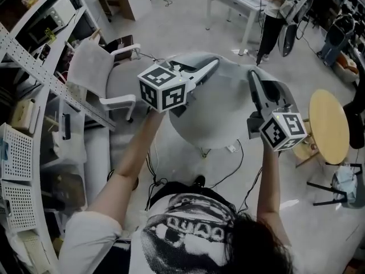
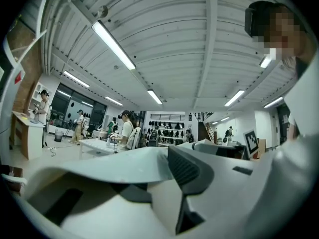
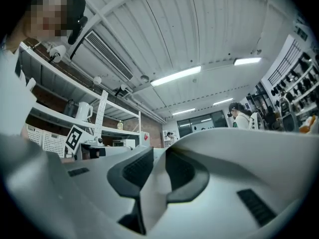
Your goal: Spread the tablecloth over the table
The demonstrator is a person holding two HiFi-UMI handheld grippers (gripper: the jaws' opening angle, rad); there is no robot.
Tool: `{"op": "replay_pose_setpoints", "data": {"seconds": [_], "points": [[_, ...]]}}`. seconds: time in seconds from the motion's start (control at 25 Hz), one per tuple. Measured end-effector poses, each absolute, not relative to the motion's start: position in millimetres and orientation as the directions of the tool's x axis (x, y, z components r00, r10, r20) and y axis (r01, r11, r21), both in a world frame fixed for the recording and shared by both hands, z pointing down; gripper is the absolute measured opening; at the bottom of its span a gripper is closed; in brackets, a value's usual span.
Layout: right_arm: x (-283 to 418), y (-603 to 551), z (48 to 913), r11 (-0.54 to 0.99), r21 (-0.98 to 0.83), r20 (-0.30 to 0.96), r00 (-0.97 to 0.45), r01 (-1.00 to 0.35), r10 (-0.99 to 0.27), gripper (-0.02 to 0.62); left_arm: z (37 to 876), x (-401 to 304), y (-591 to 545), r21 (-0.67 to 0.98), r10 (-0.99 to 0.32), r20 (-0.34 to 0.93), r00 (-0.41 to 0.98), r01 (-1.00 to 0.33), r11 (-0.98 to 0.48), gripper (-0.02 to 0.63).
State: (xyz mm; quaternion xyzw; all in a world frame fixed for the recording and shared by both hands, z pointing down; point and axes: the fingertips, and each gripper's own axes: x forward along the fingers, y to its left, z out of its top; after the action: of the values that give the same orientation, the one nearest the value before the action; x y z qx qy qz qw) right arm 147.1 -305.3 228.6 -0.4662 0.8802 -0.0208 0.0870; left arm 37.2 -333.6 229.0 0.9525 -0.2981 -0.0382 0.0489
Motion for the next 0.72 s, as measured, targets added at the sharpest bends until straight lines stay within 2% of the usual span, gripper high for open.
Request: {"op": "replay_pose_setpoints", "data": {"seconds": [0.4, 0.72], "points": [[165, -363, 206, 0.586, -0.125, -0.149, -0.569, -0.800, -0.809, 0.078, 204, 54, -388, 0.104, -0.581, -0.055, 0.812, -0.574, -0.812, 0.101], [170, -411, 158, 0.583, -0.080, -0.218, -0.557, -0.808, -0.802, 0.080, 157, 60, -437, 0.088, -0.553, -0.112, 0.825, -0.547, -0.833, 0.101]]}}
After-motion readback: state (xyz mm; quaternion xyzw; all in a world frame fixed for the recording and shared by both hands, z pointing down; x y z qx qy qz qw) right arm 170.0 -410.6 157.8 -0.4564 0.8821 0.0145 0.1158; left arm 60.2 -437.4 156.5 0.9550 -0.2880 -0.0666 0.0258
